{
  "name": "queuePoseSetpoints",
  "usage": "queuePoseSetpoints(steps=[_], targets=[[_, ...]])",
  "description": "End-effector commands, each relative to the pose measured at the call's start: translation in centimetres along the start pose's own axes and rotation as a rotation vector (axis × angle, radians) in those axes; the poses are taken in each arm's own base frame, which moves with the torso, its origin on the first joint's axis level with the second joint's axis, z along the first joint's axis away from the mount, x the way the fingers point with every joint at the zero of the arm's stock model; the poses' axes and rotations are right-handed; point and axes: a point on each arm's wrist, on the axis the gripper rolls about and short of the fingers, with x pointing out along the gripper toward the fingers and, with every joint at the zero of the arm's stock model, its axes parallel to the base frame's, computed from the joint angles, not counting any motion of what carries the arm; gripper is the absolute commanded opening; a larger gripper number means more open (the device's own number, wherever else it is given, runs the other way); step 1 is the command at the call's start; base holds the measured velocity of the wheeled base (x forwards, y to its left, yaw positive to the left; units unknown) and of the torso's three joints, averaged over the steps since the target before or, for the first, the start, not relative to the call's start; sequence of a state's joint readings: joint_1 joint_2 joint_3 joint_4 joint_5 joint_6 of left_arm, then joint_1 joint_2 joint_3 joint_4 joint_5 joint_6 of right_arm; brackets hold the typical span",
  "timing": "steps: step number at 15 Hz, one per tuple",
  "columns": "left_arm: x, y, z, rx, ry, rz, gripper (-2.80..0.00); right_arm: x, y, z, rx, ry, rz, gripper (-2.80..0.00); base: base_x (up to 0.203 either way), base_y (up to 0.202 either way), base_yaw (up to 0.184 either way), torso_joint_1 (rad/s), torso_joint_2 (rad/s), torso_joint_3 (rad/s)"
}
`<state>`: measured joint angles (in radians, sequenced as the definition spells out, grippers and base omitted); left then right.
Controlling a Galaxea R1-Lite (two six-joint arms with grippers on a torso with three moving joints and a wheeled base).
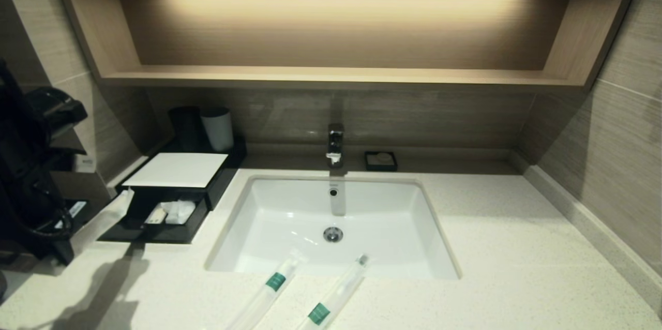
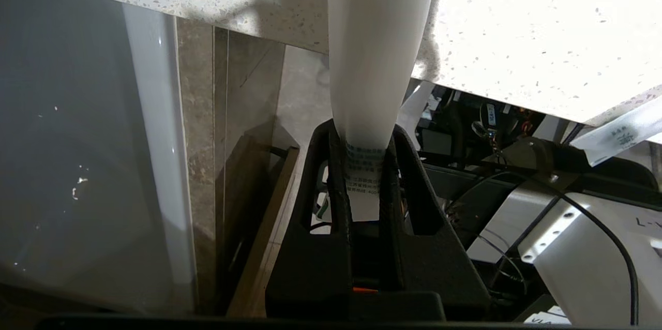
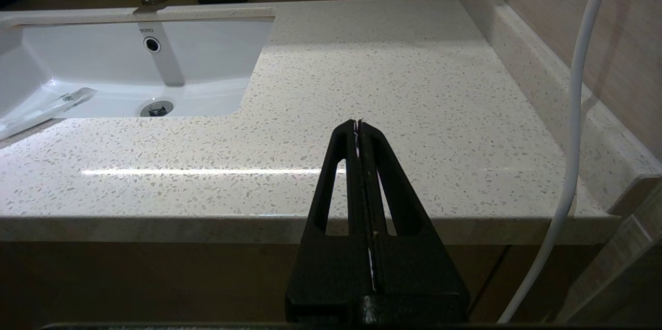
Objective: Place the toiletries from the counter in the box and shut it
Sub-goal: Place the bathroom toiletry into the drawer
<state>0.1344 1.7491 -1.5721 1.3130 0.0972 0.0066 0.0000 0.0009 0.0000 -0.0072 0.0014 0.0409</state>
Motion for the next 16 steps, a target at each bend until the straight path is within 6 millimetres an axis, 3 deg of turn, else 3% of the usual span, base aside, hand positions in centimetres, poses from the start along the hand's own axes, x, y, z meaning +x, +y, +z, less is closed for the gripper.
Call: queuePoseSetpoints(steps=[1,9,16], targets=[[0.4,0.6,0.7,-0.024,0.016,0.002,-2.80,0.0,0.0,0.0,0.000,0.000,0.000,-2.80,0.000,0.000,0.000,0.000,0.00,0.000],[2.3,3.3,3.9,-0.075,0.047,0.006,-2.80,0.0,0.0,0.0,0.000,0.000,0.000,-2.80,0.000,0.000,0.000,0.000,0.00,0.000],[3.6,3.4,5.2,-0.031,0.078,-0.003,-2.80,0.0,0.0,0.0,0.000,0.000,0.000,-2.80,0.000,0.000,0.000,0.000,0.00,0.000]])
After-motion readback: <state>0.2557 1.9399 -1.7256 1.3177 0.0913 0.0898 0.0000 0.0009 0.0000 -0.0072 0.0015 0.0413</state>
